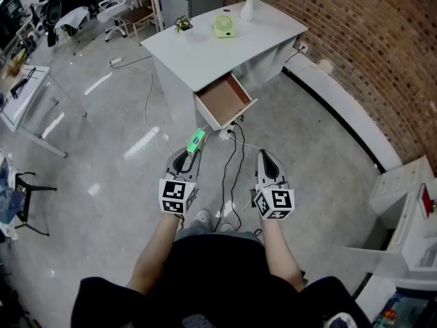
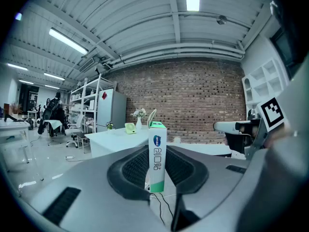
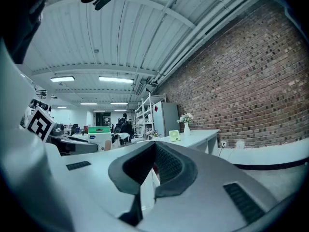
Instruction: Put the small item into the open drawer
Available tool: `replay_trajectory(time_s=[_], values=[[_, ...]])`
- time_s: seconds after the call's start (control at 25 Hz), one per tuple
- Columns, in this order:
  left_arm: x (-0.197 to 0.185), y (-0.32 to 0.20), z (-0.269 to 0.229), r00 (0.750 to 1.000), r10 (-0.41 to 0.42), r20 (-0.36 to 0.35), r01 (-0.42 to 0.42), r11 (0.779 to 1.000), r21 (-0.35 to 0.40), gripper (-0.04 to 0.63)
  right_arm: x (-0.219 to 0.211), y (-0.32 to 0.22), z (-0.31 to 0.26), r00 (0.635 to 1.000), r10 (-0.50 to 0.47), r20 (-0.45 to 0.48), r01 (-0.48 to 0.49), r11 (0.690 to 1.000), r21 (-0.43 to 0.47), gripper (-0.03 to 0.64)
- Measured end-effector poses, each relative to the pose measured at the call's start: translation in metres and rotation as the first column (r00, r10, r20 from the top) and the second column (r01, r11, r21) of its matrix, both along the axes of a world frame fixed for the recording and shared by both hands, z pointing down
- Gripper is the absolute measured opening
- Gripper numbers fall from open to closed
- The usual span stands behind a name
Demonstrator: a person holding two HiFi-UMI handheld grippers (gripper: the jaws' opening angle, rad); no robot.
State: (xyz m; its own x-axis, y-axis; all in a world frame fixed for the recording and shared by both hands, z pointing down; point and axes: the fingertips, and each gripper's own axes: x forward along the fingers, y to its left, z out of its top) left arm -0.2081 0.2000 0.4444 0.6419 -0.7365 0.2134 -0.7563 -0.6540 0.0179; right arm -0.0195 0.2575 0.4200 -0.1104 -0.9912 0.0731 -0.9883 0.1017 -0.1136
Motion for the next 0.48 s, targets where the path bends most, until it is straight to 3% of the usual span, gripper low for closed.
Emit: replay_trajectory(time_s=[0.48], values=[[0.0,-0.021,0.009,1.0,0.027,0.003,-0.027,0.999,-0.023,0.098,-0.005,-0.02,0.009,1.0,0.013,0.007,-0.013,1.0,-0.026,0.002]])
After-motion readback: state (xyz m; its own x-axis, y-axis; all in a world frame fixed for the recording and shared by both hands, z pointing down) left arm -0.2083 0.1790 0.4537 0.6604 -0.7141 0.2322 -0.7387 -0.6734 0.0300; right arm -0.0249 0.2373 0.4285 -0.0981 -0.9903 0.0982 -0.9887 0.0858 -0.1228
